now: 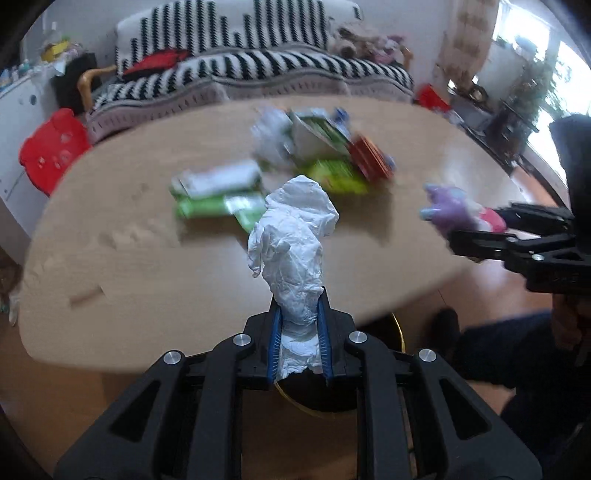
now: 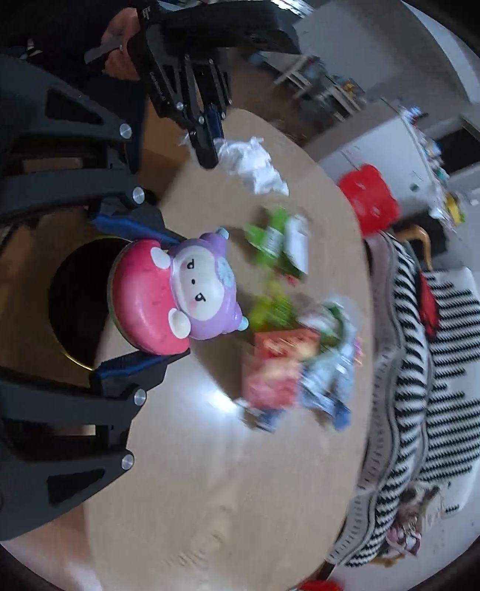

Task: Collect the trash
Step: 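Carry tissue and toy to the black bin and open both tools, then grasp the green wrapper with the left tool while the right tool grasps the red box, then carry wrapper and red box over the bin and open both tools, then grasp the red plastic strip with the left tool while the right tool grasps crumpled foil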

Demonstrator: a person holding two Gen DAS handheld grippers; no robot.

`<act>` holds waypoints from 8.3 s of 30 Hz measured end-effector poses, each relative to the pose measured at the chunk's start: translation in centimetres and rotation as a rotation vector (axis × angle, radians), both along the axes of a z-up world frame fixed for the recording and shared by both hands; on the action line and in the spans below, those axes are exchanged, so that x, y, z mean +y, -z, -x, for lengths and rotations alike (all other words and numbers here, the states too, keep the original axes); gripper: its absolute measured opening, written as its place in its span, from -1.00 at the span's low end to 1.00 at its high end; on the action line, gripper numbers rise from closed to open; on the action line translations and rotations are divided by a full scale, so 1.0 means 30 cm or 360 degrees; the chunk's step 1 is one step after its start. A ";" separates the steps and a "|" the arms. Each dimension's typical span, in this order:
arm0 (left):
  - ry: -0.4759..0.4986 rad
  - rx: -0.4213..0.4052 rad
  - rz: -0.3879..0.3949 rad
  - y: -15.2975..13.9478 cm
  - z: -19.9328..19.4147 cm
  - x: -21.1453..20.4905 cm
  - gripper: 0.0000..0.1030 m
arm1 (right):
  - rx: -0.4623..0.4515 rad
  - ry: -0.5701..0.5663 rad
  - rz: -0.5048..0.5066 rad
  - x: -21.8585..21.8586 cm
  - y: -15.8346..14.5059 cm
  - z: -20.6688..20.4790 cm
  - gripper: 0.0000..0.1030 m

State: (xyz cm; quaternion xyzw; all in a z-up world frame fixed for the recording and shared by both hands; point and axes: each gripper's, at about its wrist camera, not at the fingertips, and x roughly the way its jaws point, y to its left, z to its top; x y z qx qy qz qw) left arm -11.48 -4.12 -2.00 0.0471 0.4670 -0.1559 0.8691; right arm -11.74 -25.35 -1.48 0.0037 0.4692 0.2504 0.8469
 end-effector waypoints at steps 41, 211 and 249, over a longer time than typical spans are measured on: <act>0.0128 0.0342 -0.0069 0.277 0.087 -0.127 0.03 | 0.0277 -0.0021 0.0173 0.062 0.246 0.101 0.35; 0.0204 0.0308 -0.0096 0.240 0.124 -0.103 0.09 | 0.0260 -0.0095 0.0044 0.053 0.154 0.076 0.37; -0.0765 0.0258 0.0283 0.125 -0.658 0.148 0.75 | 0.0067 0.0372 0.0056 -0.183 0.087 -0.562 0.71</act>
